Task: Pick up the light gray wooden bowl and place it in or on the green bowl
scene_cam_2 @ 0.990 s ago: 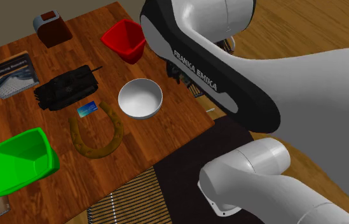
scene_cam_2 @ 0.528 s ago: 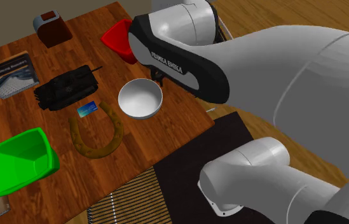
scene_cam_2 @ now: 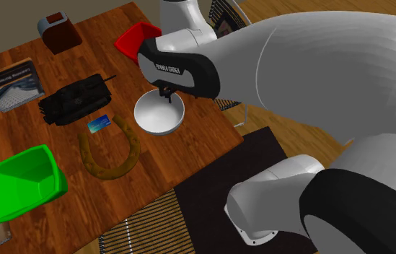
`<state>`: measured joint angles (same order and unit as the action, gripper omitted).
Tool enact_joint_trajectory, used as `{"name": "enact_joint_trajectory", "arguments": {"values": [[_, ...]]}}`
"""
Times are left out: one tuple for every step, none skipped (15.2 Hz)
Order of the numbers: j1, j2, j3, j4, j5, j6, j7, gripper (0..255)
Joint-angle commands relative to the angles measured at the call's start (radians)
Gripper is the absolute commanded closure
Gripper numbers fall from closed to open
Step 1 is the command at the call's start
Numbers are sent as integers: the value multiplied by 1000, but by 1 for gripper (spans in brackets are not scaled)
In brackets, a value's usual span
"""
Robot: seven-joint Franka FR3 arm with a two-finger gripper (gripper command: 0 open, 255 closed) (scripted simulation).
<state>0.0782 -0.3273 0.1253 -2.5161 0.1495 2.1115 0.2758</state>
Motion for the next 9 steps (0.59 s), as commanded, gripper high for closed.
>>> {"name": "enact_joint_trajectory", "arguments": {"values": [[2,20,3,-16,4,37,-1,0],[2,26,4,-24,5,52,-1,0],[3,34,5,-32,7,67,-2,0],[4,41,6,-40,8,83,-2,0],[5,49,8,-48,9,98,-2,0],[5,53,9,-52,10,107,-3,0],[5,53,9,-52,10,107,-3,0],[5,53,9,-52,10,107,-3,0],[5,53,9,-52,10,107,-3,0]]}}
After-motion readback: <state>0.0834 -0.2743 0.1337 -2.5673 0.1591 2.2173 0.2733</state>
